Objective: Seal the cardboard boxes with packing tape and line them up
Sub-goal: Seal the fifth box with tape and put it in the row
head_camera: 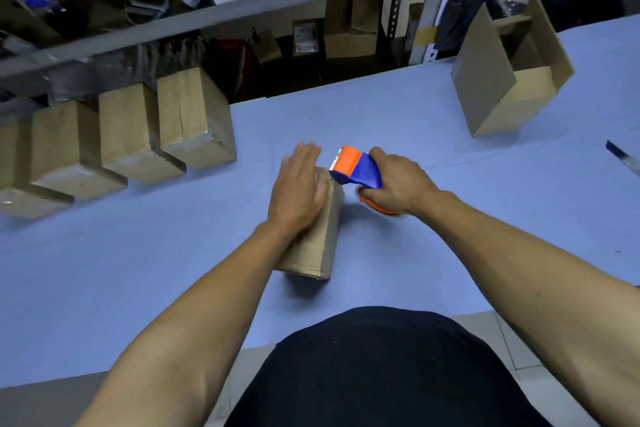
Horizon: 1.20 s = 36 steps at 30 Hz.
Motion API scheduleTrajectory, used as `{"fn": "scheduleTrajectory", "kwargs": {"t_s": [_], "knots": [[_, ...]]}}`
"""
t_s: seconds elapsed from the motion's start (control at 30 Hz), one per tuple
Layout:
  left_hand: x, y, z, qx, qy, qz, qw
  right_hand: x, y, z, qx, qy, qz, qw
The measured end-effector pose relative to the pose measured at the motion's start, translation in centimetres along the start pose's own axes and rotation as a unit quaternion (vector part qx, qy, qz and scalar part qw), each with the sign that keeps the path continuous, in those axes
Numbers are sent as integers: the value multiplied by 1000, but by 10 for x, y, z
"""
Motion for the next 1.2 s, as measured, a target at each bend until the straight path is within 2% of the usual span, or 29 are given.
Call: {"fn": "scheduleTrajectory", "kwargs": {"t_s": [0.07, 0.23, 0.47, 0.6, 0.77, 1.0, 1.2], "knots": [[7, -10, -3, 53, 54, -77, 994, 7, 2, -7, 3, 7, -1, 1000], [21, -14, -8, 47, 112, -149, 981, 12, -3, 3, 16, -7, -8, 1000], [20, -11, -7, 31, 124, -165, 978, 2, -12, 15, -11, -35, -4, 999], [19, -11, -8, 33, 134, -165, 977, 2, -15, 19, -29, -11, -13, 999], [20, -11, -7, 34, 165, -167, 971, 1, -29, 38, -18, -13, -18, 1000], [18, -11, -6, 27, 165, -170, 971, -2, -20, 39, -24, -64, -41, 997], [23, -11, -5, 14, 169, -171, 971, 7, -11, 12, 11, -167, -43, 985]]}}
Point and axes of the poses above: each hand's wrist, its own y-axis towards the middle knuckle, its own x-axis out of the palm, z = x × y, the point moved 2 cm from there along y, towards the middle knuckle, and after that the axes turned 12 degrees about -z, right-handed, at the moved point
